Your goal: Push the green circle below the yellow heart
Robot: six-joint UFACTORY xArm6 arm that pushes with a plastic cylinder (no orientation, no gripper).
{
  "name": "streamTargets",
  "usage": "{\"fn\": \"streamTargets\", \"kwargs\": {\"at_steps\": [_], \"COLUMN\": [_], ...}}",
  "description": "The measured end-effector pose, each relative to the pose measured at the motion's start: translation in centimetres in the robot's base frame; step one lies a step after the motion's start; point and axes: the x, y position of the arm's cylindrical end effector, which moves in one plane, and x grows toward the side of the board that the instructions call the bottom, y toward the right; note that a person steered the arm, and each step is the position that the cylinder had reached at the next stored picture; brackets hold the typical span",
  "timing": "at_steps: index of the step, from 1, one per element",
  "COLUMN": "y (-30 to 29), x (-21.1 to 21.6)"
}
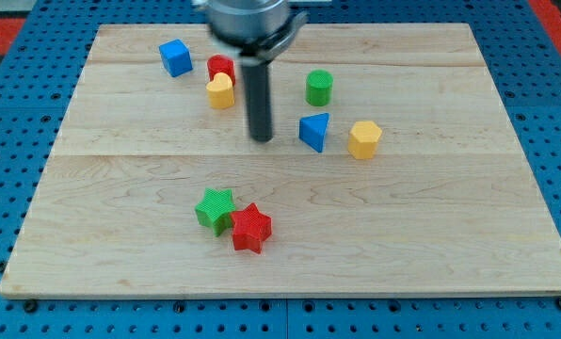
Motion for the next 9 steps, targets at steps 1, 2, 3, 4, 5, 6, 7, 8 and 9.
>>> {"fn": "streamTargets", "kwargs": {"at_steps": [1, 2, 3, 4, 5, 6, 7, 8, 9], "y": [5.7, 6.9, 14.1, 12.5, 6.0, 1.5, -2.0, -3.0, -7.4], "x": [-4.7, -5.6, -7.6, -10.3, -10.1, -7.0, -4.2, -4.9, -3.2]}}
